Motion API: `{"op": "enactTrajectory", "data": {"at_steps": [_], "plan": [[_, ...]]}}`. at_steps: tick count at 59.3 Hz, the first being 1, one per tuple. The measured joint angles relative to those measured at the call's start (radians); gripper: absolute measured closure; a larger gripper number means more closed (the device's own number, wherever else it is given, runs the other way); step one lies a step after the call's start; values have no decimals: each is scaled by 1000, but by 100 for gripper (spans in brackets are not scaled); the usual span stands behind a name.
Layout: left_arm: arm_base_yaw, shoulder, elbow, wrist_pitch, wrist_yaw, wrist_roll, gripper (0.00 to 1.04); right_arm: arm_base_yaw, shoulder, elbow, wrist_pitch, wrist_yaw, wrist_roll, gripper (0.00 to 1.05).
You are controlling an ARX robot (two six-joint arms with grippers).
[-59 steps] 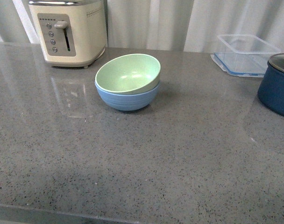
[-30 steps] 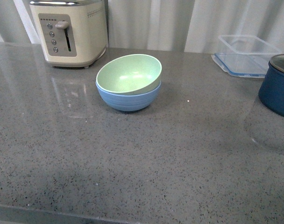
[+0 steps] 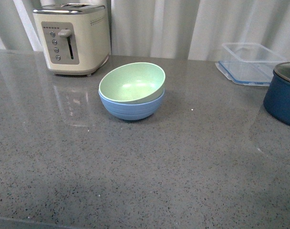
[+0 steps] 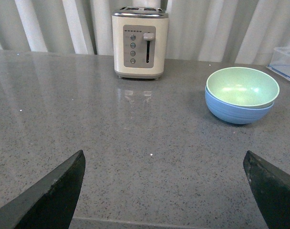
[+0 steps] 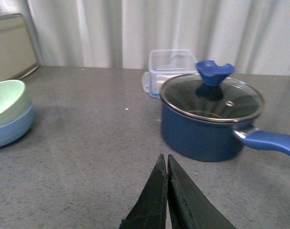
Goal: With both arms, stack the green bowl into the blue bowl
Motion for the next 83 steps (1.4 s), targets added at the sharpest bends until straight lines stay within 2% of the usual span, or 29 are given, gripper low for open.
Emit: {"op": "enactTrajectory", "data": {"at_steps": [11, 20, 52, 83], "plan": [[0, 0, 0, 0, 0, 0, 7, -7, -121, -35, -84, -5, 0, 104], [0, 0, 0, 0, 0, 0, 7, -7, -159, -83, -75, -5, 0, 104], [0, 0, 0, 0, 0, 0, 7, -7, -437, -83, -336, -6, 0, 104], [0, 0, 0, 0, 1, 0, 7, -7, -586, -83, -483, -6, 0, 104]]}}
